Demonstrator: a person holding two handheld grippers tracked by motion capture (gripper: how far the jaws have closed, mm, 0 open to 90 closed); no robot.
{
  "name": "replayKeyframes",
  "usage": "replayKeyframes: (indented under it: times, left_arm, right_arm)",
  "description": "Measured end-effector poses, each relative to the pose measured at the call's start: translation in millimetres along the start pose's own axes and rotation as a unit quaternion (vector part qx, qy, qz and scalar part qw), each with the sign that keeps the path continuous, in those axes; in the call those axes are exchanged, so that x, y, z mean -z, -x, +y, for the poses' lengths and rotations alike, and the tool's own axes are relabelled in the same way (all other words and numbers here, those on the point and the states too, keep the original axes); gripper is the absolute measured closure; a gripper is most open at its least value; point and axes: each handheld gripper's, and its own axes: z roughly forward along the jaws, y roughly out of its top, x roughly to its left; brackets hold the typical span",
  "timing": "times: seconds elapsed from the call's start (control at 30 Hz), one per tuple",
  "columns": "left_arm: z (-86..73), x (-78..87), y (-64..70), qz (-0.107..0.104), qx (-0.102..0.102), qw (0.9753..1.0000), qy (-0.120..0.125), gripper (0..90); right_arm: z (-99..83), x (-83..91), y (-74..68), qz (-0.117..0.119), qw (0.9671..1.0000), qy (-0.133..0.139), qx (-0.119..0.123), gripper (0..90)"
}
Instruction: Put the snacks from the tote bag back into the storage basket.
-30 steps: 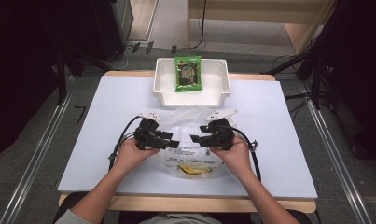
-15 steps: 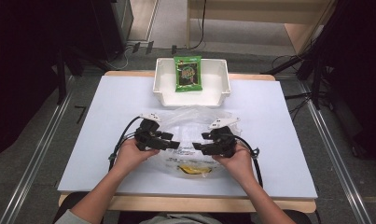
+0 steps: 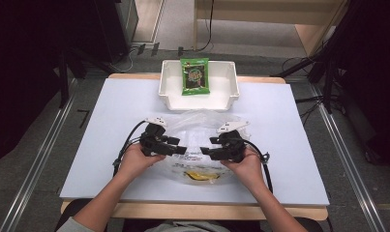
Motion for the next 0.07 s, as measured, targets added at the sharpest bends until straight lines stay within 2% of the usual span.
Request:
replayKeyframes:
  times: [0.07]
  left_arm:
    - [0.1,0.1,-0.4,0.000,0.001,1.0000,0.001,41.4]
  right_arm:
    - [0.0,0.0,1.0,0.002,1.0000,0.001,0.001,43.8]
